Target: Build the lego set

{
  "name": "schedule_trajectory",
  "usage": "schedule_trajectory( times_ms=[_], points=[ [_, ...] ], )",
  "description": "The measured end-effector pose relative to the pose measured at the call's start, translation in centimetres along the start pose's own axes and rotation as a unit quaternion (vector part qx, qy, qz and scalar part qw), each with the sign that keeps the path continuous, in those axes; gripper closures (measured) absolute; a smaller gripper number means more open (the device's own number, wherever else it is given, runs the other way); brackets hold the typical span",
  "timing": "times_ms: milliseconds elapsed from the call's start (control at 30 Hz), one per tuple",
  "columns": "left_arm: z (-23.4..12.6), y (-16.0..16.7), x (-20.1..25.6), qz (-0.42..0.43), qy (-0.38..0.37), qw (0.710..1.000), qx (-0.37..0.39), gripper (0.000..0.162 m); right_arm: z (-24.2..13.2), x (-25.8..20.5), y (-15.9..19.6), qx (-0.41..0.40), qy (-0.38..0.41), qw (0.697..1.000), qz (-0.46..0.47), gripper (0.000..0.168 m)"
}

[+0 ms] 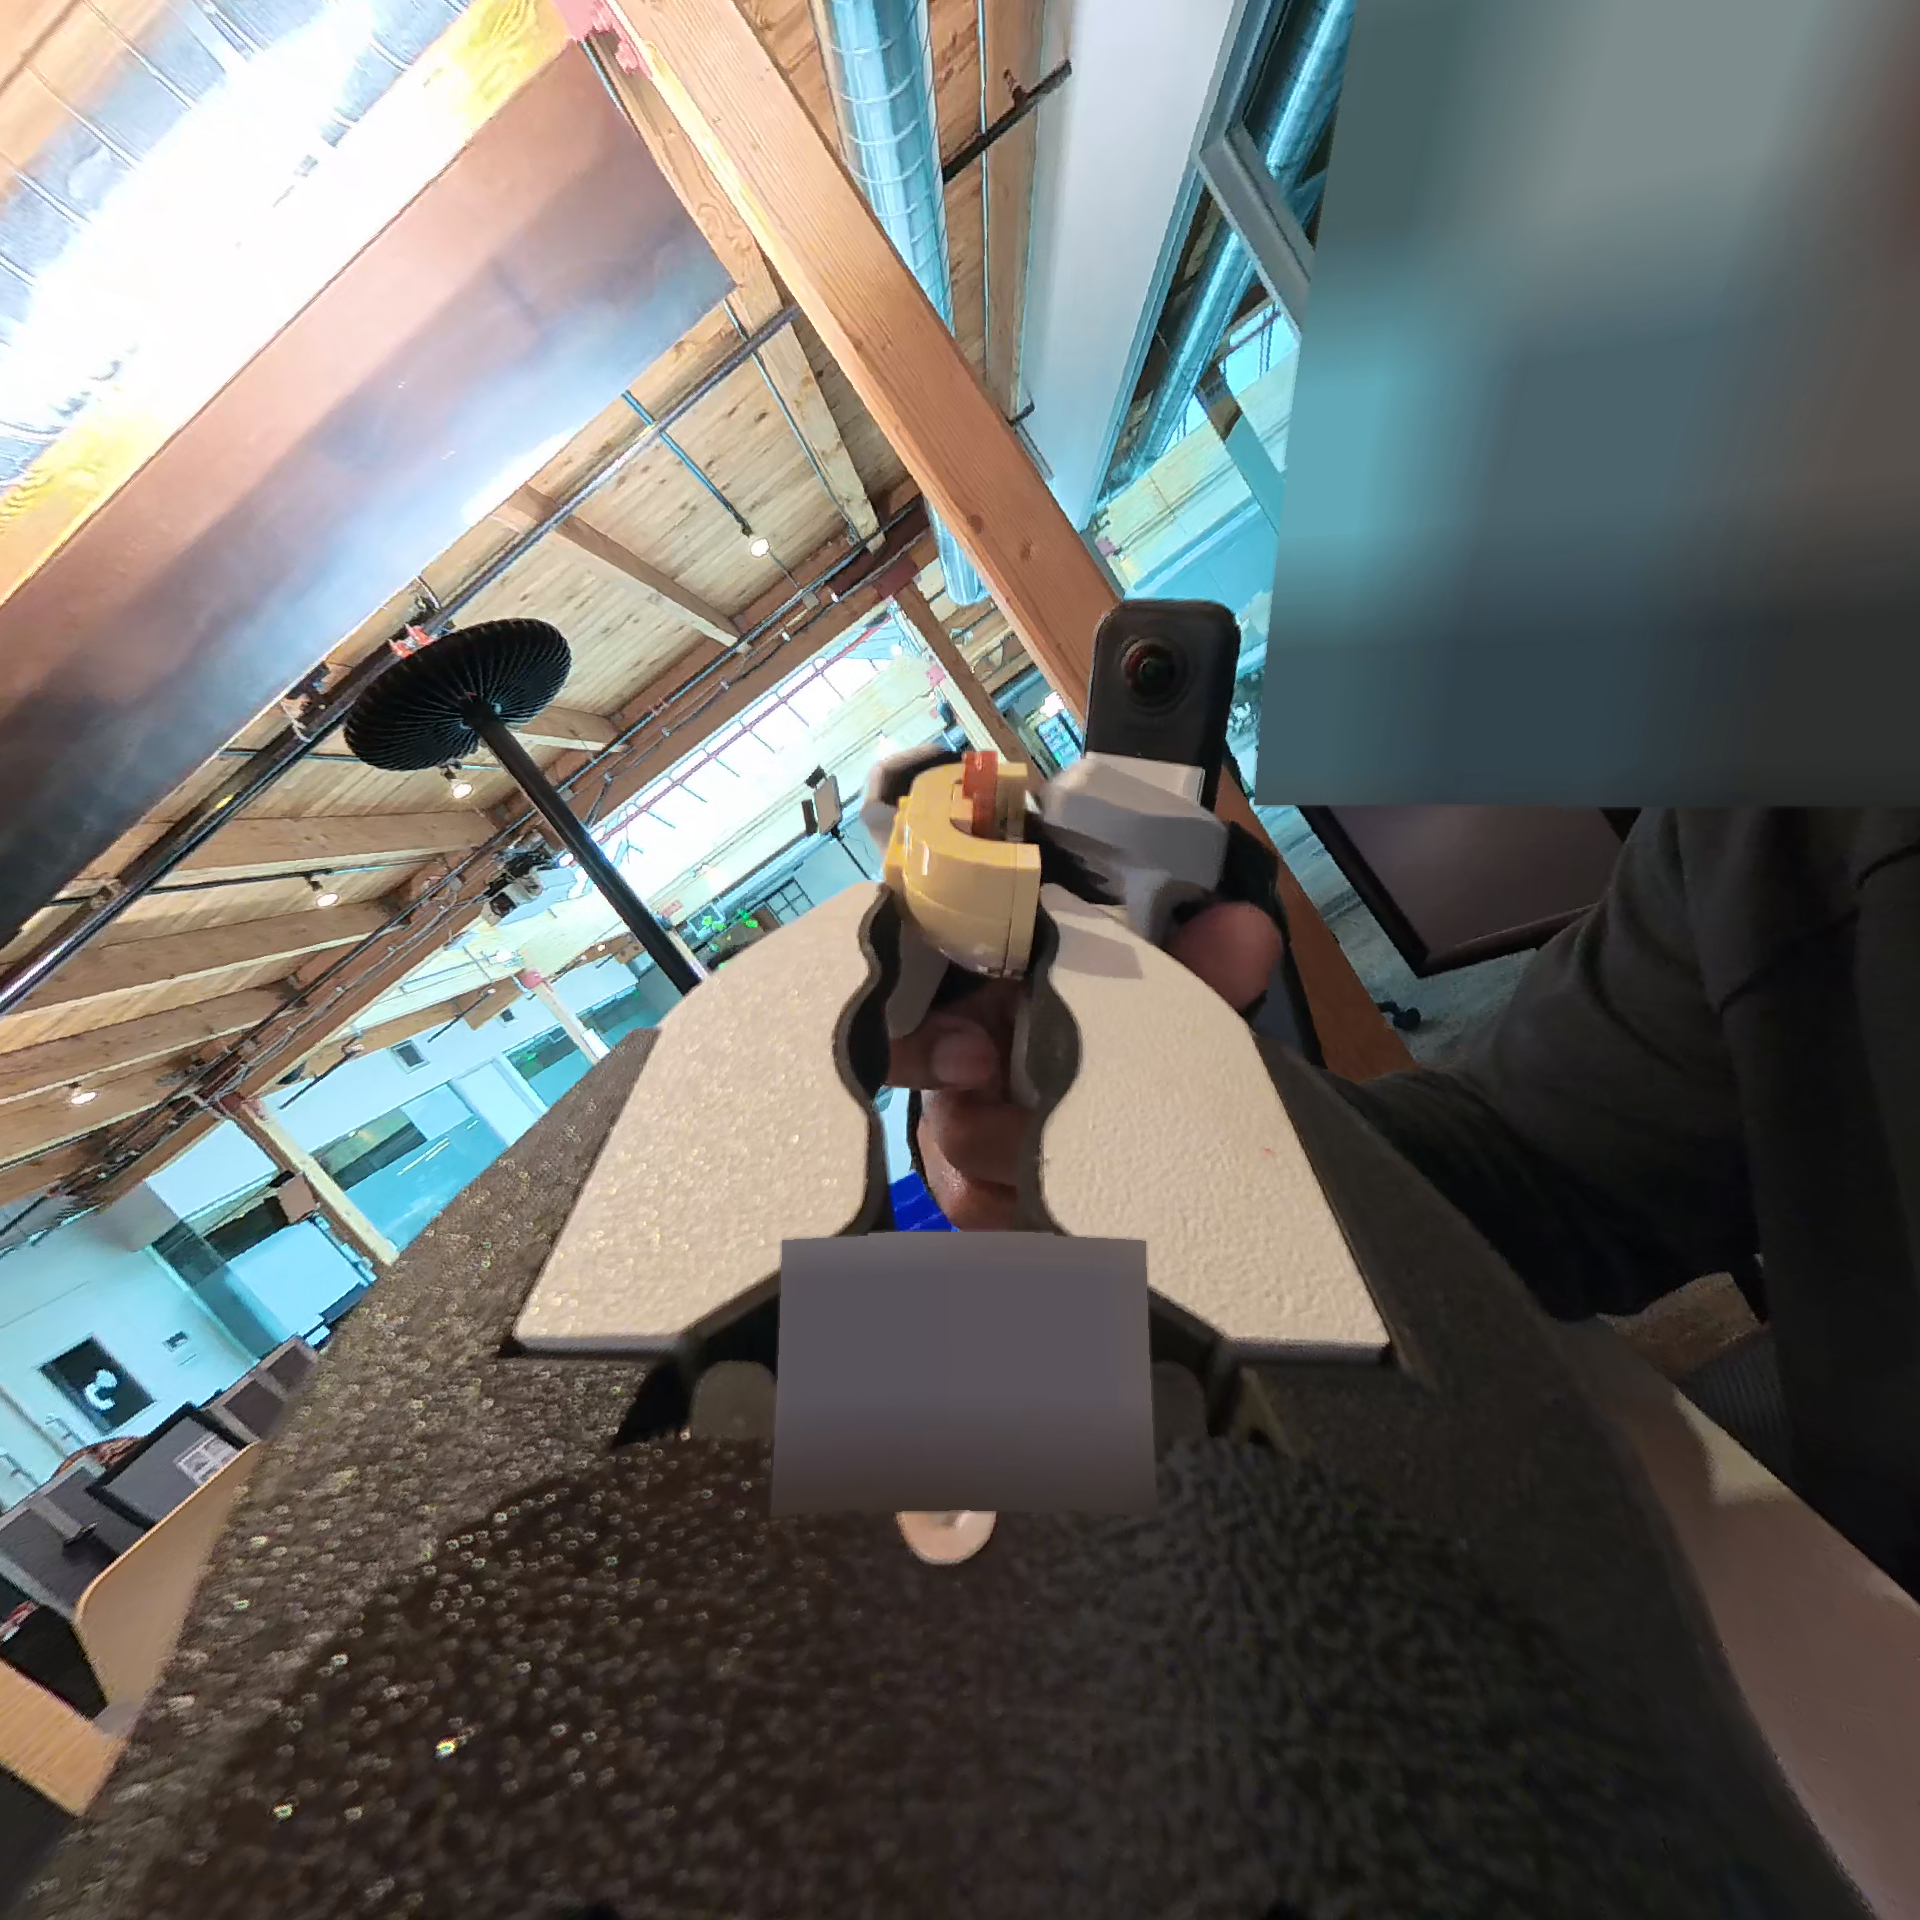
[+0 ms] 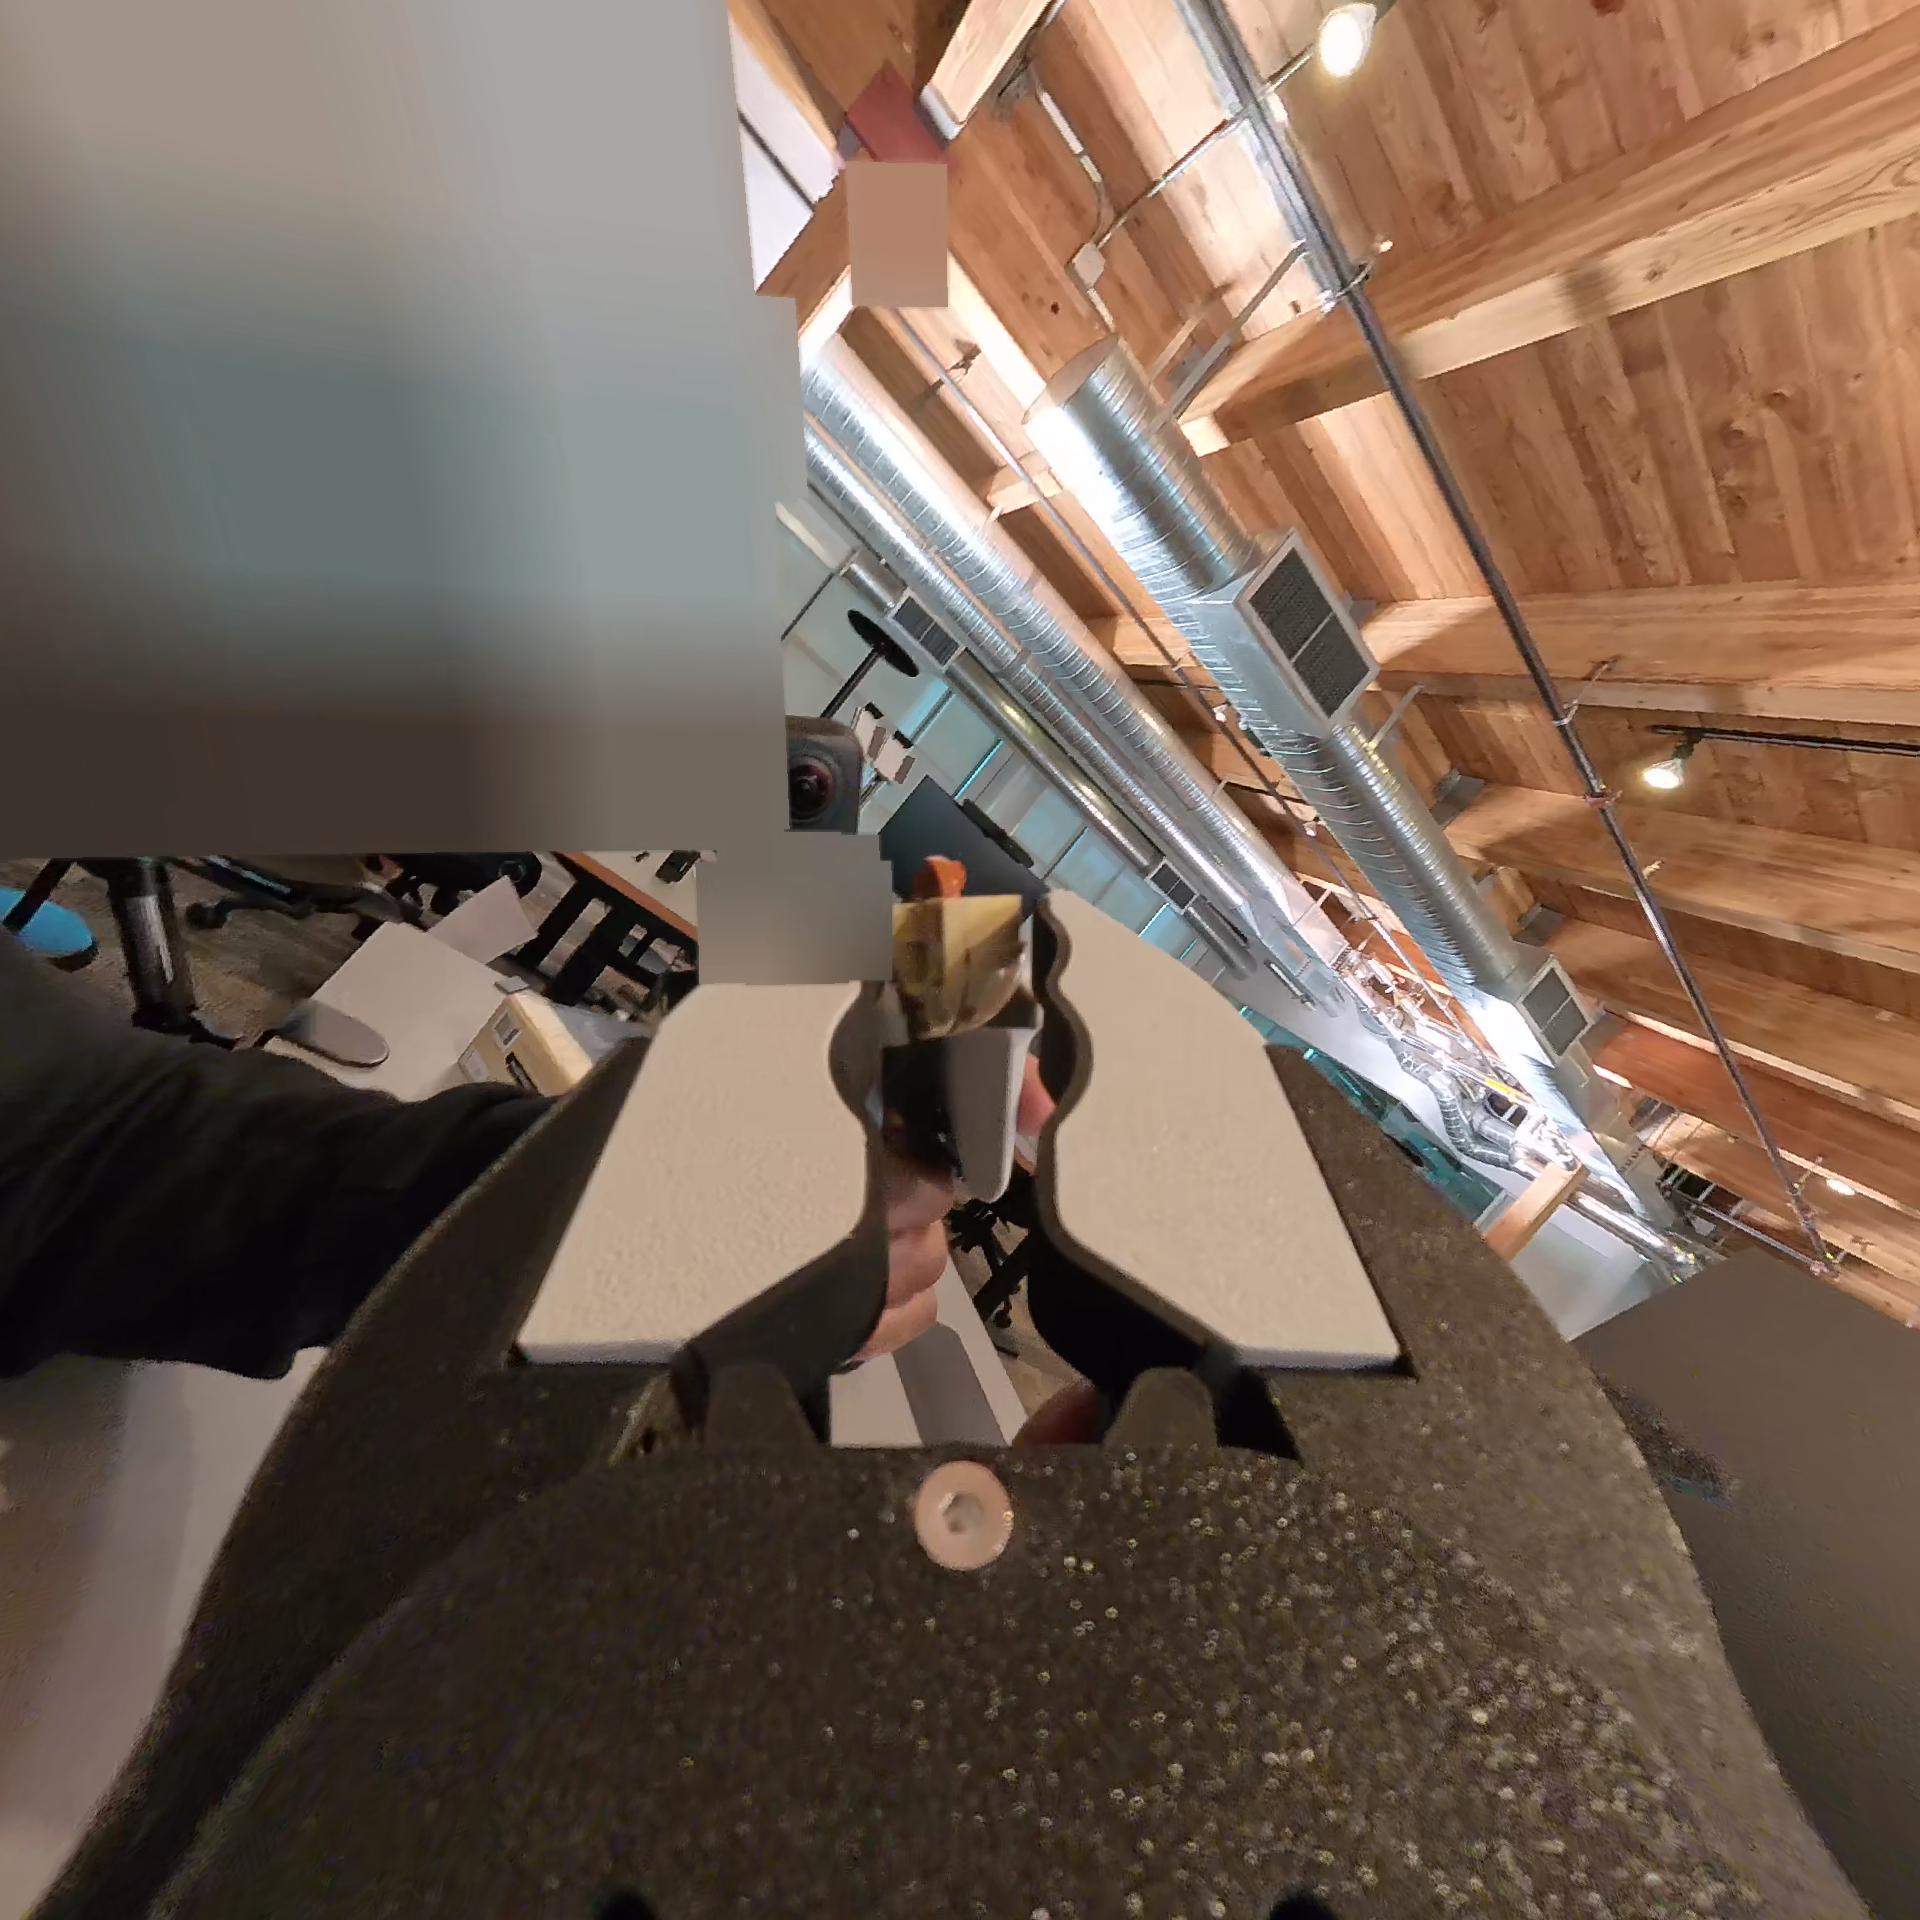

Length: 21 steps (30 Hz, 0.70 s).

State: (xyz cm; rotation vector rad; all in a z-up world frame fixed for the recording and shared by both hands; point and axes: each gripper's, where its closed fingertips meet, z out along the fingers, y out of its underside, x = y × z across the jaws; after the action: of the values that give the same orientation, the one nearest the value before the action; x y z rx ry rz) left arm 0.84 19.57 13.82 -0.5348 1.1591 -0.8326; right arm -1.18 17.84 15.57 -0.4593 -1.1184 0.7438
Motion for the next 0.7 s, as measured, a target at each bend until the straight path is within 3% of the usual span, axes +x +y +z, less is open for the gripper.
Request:
schedule_trajectory(
  times_ms=[133, 700],
  points=[
    [-0.2, -0.1, -0.2, -0.003, -0.006, 1.0, 0.008, 0.14, -0.3, -0.5, 0.2, -0.011, -0.015, 1.0, -0.007, 0.134],
    [-0.9, -0.5, 0.7, 0.021, 0.019, 0.999, 0.014, 0.142, -1.3, -0.6, 0.7, -0.032, -0.019, 0.998, -0.043, 0.142]
  ],
)
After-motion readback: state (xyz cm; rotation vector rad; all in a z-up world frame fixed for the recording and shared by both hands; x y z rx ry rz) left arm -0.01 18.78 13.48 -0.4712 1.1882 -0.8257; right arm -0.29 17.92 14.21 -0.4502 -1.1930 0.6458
